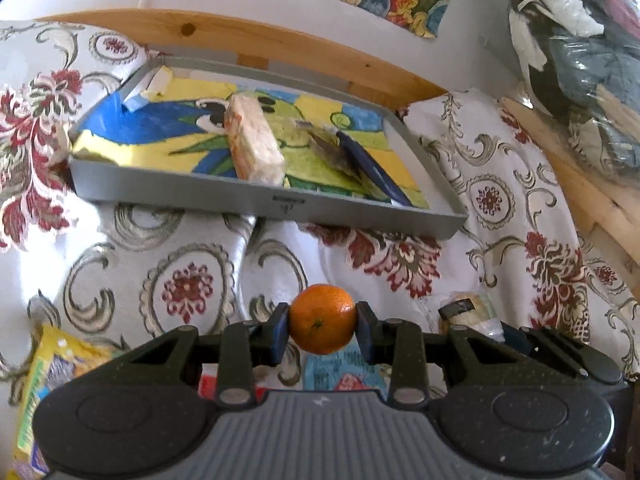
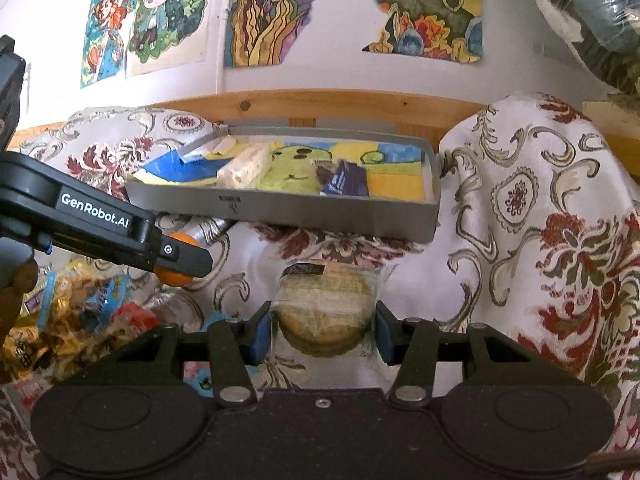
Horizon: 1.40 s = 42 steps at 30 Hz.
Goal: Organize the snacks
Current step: 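Lift the orange with the left tool while the right tool lifts the cookie bag toward the tray, then lower the orange into the tray and open the left tool while the right tool releases the cookie bag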
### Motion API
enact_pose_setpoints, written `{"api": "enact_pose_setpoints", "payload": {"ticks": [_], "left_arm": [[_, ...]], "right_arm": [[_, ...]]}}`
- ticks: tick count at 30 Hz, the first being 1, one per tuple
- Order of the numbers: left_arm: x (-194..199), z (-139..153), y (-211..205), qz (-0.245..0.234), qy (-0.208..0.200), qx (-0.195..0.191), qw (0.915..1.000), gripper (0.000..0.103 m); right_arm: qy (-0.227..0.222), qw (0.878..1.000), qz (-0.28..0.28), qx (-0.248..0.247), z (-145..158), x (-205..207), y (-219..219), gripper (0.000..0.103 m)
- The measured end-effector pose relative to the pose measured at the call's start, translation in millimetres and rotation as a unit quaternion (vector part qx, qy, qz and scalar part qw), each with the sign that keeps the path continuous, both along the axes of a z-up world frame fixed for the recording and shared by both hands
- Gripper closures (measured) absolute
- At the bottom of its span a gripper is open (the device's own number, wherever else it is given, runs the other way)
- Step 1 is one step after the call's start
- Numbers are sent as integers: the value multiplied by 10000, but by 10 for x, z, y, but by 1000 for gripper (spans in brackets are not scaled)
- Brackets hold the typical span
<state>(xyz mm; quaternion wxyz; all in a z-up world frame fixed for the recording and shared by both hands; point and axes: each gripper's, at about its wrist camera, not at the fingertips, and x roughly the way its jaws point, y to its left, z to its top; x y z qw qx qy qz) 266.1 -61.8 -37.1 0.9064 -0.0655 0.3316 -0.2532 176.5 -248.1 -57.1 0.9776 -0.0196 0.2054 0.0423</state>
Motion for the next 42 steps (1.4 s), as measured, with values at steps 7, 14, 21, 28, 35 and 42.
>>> {"api": "enact_pose_setpoints", "payload": {"ticks": [7,14,21,28,35,42], "left_arm": [[208,241,116,89,-415,-180,9989,66],[521,428,257,449,-809,-298,9953,65],[886,486,330,960,-1084,-215,9892,65],[1266,506,335,1290,-1215,-297,9837,65],[1639,466,352,1500,-1080,-407,9819,65],[2010,456,309,1417,-909,-271,9854,65]], "right_arm": [[-312,9995,-78,36,238,57,10,51],[-637,9978,-160,-33,501,344,12,51],[-838,9963,83,-141,735,884,117,51],[-686,9973,238,-144,868,1667,258,51],[-326,9993,125,100,957,2470,261,51],[34,9992,-140,367,904,2965,277,51]]}}
